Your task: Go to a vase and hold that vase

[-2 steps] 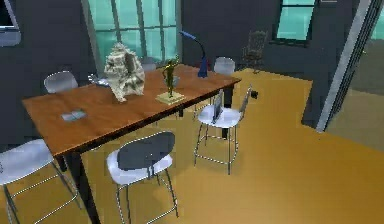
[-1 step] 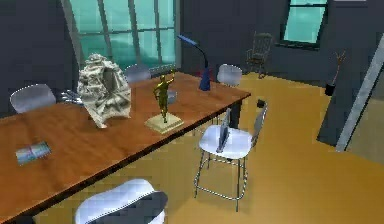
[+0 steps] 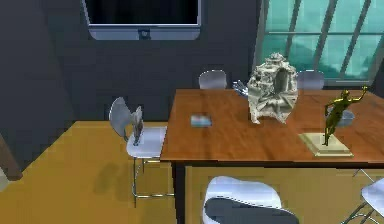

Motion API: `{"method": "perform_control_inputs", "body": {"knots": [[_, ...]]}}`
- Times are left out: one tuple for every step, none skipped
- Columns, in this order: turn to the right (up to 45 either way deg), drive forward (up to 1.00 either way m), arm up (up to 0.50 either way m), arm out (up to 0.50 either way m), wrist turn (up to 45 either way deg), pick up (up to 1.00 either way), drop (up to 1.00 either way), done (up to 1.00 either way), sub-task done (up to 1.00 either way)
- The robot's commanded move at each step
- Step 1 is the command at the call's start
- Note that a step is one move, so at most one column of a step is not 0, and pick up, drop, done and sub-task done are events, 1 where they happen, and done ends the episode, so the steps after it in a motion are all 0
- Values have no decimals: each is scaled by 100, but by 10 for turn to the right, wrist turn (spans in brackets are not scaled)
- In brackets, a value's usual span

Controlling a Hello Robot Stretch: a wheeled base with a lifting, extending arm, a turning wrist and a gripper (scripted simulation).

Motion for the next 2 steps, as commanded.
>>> {"method": "perform_control_inputs", "body": {"knots": [[-450, 0, 0, 0, 0, 0, 0, 0, 0], [-210, 0, 0, 0, 0, 0, 0, 0, 0]]}}
